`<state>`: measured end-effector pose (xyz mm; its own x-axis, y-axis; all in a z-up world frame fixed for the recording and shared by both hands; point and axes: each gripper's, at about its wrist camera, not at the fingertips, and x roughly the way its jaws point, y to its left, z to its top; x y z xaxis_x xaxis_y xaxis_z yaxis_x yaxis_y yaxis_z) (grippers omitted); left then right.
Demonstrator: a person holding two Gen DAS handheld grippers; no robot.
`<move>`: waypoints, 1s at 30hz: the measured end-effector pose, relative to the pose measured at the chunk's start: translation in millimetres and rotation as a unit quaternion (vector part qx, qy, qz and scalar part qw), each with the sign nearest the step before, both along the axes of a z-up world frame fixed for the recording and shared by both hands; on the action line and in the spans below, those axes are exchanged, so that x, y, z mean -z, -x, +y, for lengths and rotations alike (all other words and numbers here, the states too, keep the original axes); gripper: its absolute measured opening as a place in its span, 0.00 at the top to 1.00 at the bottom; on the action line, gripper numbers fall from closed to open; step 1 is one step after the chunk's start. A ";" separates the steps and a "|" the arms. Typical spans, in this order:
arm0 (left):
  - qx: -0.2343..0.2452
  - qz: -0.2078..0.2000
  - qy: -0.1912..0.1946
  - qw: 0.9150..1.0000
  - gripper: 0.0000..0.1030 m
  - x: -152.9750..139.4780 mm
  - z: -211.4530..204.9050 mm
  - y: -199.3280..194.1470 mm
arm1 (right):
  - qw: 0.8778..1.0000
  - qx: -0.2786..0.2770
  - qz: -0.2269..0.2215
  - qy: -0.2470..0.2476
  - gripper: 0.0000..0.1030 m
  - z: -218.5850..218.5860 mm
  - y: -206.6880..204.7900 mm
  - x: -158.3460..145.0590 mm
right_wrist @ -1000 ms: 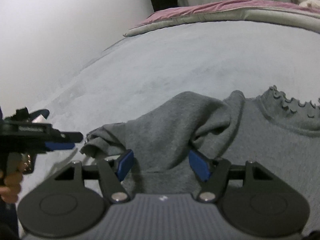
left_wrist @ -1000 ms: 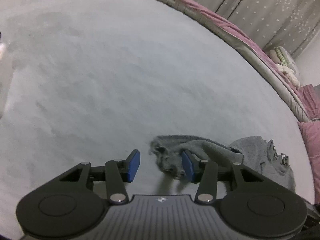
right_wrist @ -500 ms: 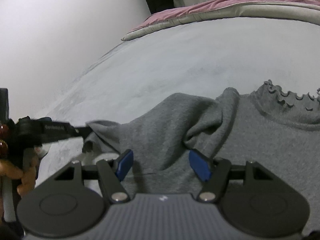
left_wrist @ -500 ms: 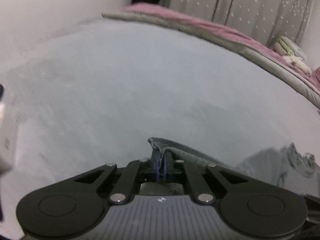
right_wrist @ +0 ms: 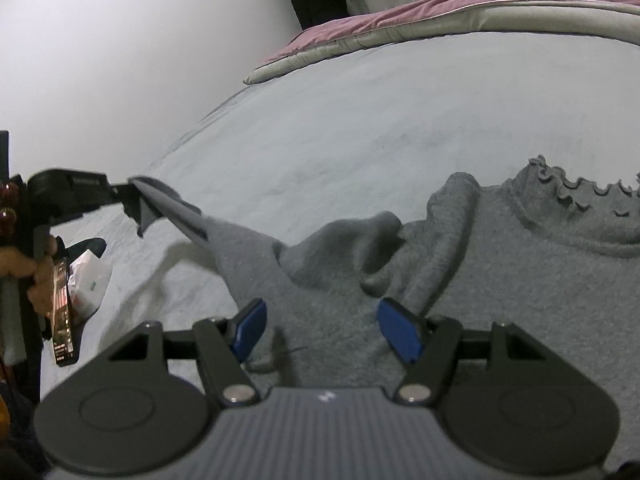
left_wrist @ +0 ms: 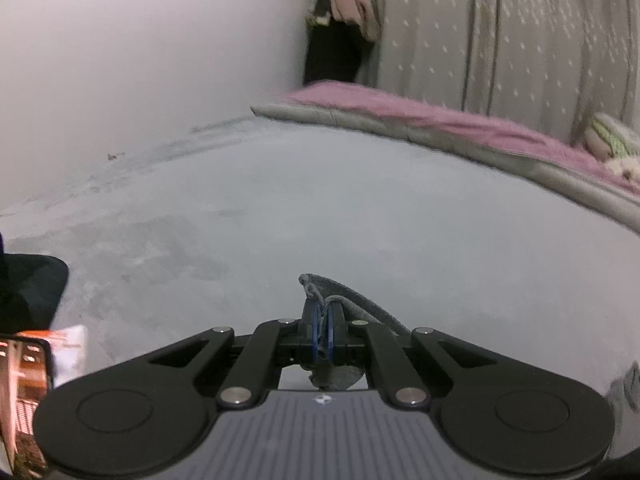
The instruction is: Fold clothes
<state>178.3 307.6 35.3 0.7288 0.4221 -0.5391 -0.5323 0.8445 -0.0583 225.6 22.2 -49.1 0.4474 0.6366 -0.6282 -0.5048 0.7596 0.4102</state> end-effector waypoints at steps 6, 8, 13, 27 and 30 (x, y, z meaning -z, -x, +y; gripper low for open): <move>-0.042 0.053 -0.023 0.997 0.96 14.7 14.8 -0.9 | 1.000 -0.002 0.001 -0.003 0.37 -2.7 -2.7 -0.3; -0.051 0.087 -0.016 0.995 0.96 26.0 20.8 -4.9 | 1.000 -0.003 0.002 -0.003 0.37 -3.3 -3.3 0.0; -0.073 0.114 0.035 0.990 0.91 44.6 37.4 3.8 | 1.000 -0.005 0.002 -0.001 0.37 -3.1 -4.6 0.5; -0.143 0.070 0.105 0.982 0.84 25.2 64.6 32.8 | 1.000 -0.006 0.005 -0.004 0.36 -2.9 -6.4 0.4; -0.138 0.048 0.164 0.976 0.82 24.2 81.1 31.4 | 1.000 -0.007 0.005 -0.005 0.36 -3.7 -6.2 0.0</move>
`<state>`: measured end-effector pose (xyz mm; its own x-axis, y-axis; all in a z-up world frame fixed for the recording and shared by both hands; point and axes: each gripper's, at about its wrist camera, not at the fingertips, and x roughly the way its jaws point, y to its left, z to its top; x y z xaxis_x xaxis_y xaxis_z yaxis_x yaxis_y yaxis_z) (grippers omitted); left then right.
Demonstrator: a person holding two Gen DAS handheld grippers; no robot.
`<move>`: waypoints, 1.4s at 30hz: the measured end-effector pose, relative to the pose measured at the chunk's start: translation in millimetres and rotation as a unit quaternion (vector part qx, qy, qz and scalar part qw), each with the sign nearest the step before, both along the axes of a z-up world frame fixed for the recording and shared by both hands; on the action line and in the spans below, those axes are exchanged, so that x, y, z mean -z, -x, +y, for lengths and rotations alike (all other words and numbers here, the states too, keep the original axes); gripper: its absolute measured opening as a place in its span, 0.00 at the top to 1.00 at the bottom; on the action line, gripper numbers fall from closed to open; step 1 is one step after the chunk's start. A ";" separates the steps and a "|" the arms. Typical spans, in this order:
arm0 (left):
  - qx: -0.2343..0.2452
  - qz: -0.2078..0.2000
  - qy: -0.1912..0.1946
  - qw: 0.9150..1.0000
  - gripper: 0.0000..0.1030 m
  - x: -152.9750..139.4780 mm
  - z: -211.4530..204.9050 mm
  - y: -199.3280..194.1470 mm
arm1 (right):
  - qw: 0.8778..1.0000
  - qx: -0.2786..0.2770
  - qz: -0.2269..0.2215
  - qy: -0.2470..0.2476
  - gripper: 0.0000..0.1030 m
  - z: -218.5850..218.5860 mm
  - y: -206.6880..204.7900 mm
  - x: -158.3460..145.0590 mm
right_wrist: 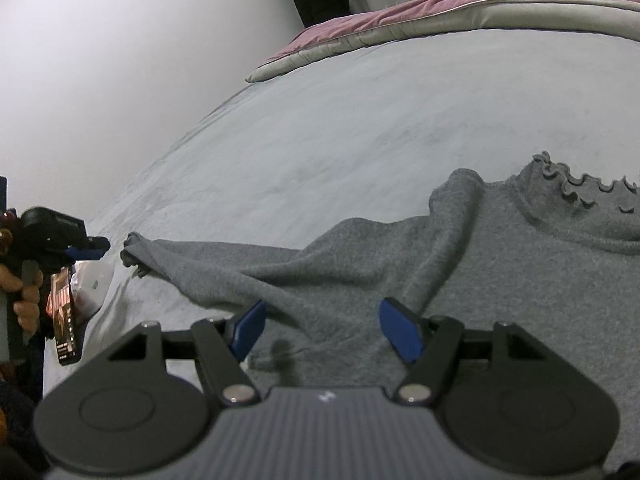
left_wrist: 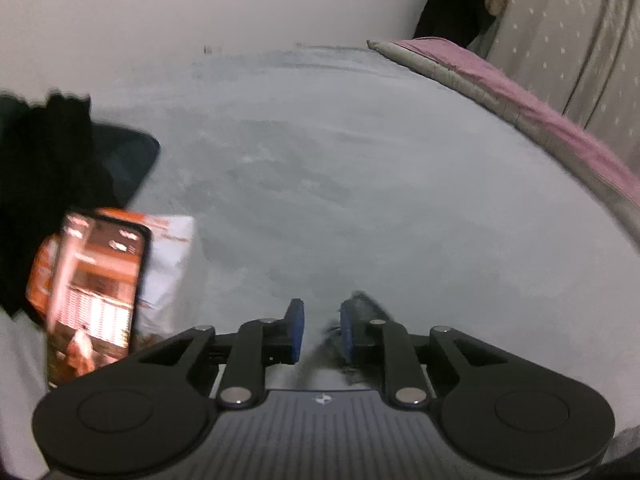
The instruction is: Fold clothes
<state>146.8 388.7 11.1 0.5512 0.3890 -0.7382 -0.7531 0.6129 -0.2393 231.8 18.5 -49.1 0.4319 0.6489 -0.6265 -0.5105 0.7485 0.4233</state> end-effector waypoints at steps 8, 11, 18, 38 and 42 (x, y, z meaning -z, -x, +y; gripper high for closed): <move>0.003 -0.019 0.072 0.997 0.82 -1.9 10.5 -19.8 | 1.000 -0.001 0.001 -0.002 0.35 -1.7 0.2 0.6; 0.006 -0.016 0.085 0.996 0.82 -1.3 9.1 -31.7 | 1.000 -0.002 0.001 -0.002 0.35 -1.2 0.2 1.0; 0.004 0.040 0.081 0.996 0.82 7.1 5.0 -60.4 | 1.000 -0.003 0.002 -0.004 0.35 -1.5 -0.5 0.9; -0.005 0.033 0.041 0.999 0.98 6.4 -10.5 -20.0 | 1.000 0.000 0.009 -0.014 0.35 -2.2 -1.8 1.0; 0.012 0.038 0.021 0.999 0.99 -0.3 -20.2 -4.2 | 1.000 0.000 0.010 -0.016 0.35 -1.6 -1.9 1.2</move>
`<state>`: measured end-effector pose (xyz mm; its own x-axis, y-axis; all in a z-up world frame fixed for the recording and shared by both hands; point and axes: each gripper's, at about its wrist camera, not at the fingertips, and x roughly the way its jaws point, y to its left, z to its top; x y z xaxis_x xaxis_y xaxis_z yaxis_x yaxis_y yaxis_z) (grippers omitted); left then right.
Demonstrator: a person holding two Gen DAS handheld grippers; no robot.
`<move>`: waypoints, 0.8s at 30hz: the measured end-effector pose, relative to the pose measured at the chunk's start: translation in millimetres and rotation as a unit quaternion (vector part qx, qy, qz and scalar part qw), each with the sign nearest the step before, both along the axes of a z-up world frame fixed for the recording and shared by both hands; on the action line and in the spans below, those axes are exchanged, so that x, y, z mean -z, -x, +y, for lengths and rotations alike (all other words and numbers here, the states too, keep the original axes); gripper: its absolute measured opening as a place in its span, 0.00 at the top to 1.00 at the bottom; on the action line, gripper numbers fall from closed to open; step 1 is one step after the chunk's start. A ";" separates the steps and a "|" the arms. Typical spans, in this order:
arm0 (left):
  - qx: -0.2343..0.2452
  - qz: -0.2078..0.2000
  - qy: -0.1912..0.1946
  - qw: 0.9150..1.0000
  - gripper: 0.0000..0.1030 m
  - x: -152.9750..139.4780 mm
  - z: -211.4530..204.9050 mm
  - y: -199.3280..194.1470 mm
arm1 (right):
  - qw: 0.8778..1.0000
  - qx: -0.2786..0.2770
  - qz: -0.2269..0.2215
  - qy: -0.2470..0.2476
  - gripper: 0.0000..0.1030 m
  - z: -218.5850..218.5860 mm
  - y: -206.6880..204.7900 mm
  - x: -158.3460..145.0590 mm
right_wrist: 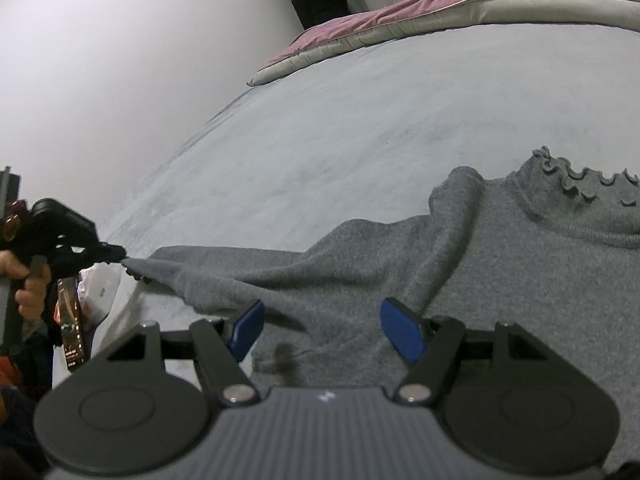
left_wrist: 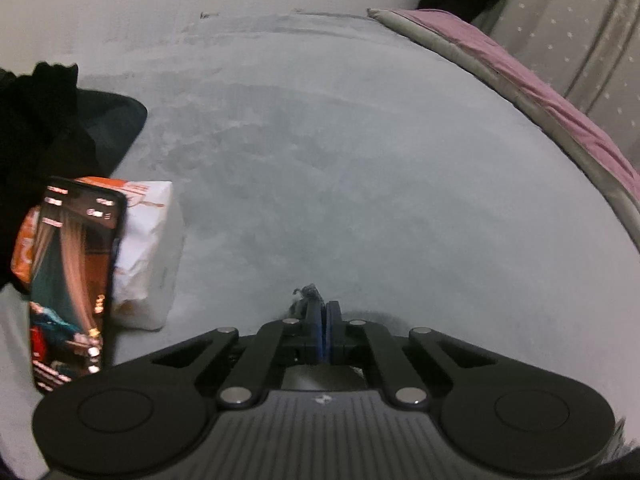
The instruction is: Fold clothes
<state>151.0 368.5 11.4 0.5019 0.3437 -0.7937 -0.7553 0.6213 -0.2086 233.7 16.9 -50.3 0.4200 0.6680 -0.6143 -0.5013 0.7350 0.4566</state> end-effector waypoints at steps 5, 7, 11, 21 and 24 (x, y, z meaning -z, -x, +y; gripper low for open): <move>0.012 0.016 0.009 1.000 0.99 9.4 -6.3 22.2 | 1.000 0.001 0.001 -0.003 0.35 -0.1 -0.1 0.0; 0.018 0.029 0.010 0.999 0.99 15.8 -9.2 29.8 | 1.000 0.002 0.002 -0.003 0.35 0.0 -0.2 0.0; 0.033 0.059 0.015 0.998 0.99 29.1 -14.1 38.9 | 1.000 0.002 0.002 -0.004 0.35 0.1 -0.5 0.0; 0.092 0.114 -0.068 0.987 0.86 23.7 -35.1 35.7 | 1.000 0.001 0.002 -0.003 0.35 0.1 -0.8 -0.4; 0.089 0.087 -0.074 0.990 0.75 14.4 -30.9 33.9 | 1.000 0.001 0.002 -0.003 0.34 0.2 -0.5 -0.7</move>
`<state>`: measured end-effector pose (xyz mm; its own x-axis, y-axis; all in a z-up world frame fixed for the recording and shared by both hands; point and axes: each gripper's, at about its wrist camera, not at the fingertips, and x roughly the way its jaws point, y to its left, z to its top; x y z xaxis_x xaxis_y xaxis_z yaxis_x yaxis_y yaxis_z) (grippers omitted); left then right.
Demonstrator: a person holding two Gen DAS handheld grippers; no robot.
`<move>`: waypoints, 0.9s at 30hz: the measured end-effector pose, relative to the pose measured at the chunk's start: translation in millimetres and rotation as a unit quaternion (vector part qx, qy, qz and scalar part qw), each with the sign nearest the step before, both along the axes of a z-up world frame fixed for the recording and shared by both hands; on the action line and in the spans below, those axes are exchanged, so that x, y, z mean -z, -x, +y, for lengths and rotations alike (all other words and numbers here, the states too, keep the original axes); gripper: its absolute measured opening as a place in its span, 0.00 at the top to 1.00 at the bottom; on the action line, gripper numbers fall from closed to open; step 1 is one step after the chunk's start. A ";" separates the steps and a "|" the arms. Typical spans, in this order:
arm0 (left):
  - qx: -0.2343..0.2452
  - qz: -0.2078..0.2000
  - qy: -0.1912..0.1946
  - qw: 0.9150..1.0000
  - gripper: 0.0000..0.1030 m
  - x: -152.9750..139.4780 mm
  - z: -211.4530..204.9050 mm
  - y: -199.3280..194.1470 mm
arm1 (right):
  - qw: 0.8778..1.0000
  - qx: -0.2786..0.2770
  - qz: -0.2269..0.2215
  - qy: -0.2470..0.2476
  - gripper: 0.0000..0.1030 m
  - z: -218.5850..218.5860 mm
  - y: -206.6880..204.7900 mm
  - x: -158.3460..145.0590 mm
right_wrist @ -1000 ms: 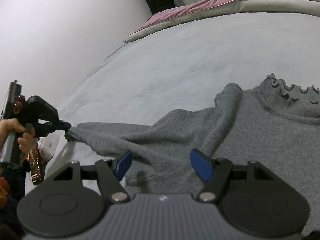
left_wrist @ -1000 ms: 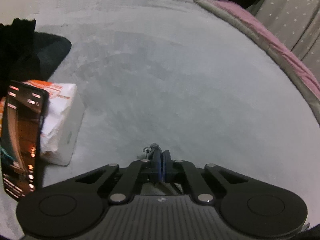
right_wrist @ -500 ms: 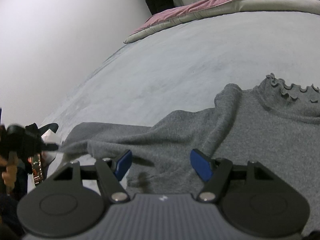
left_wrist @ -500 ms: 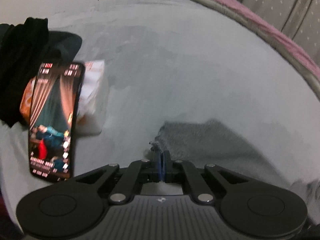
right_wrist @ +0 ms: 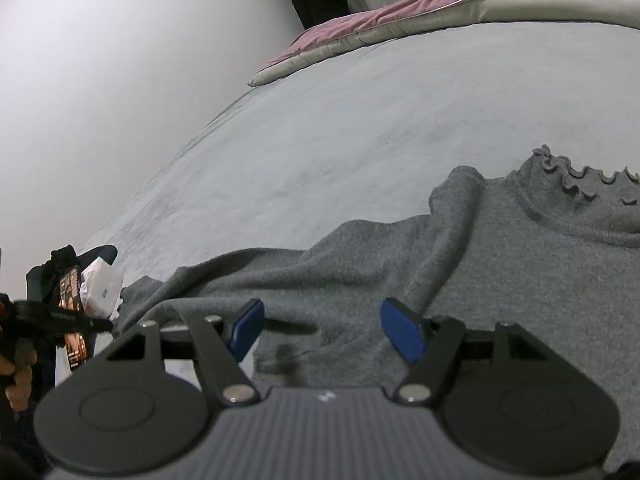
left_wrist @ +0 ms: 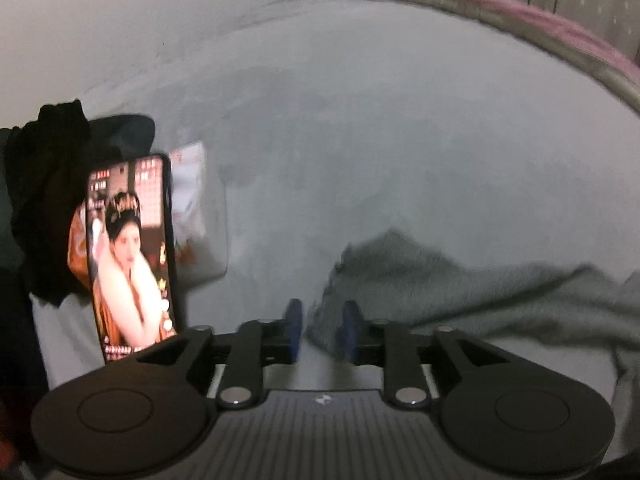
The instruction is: Fold clothes
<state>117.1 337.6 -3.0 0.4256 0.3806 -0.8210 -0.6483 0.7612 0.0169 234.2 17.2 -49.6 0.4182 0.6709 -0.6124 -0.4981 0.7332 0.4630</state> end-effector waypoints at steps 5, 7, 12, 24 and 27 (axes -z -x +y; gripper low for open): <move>-0.019 -0.040 0.044 0.998 0.74 -6.6 15.5 -4.7 | 1.000 -0.001 0.000 0.000 0.33 -0.1 0.9 -0.1; -0.023 -0.047 0.052 0.997 0.73 -6.2 17.6 -7.4 | 1.000 -0.001 0.000 0.000 0.33 -0.7 0.6 0.0; -0.033 -0.042 0.073 0.996 0.73 5.0 26.9 -22.7 | 1.000 -0.001 0.000 0.000 0.33 -1.1 -0.5 0.2; -0.028 -0.043 0.098 0.994 0.94 29.0 32.5 -47.0 | 1.000 -0.001 -0.002 0.003 0.32 -1.1 1.5 -0.7; -0.037 -0.066 0.082 0.994 0.94 23.9 29.9 -46.5 | 1.000 -0.001 -0.002 0.002 0.32 -0.6 2.0 -1.4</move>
<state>163.6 367.5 -26.9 0.5089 0.2801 -0.8140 -0.6910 0.6968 -0.1923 232.2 16.5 -48.2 0.4196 0.6684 -0.6141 -0.5010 0.7347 0.4574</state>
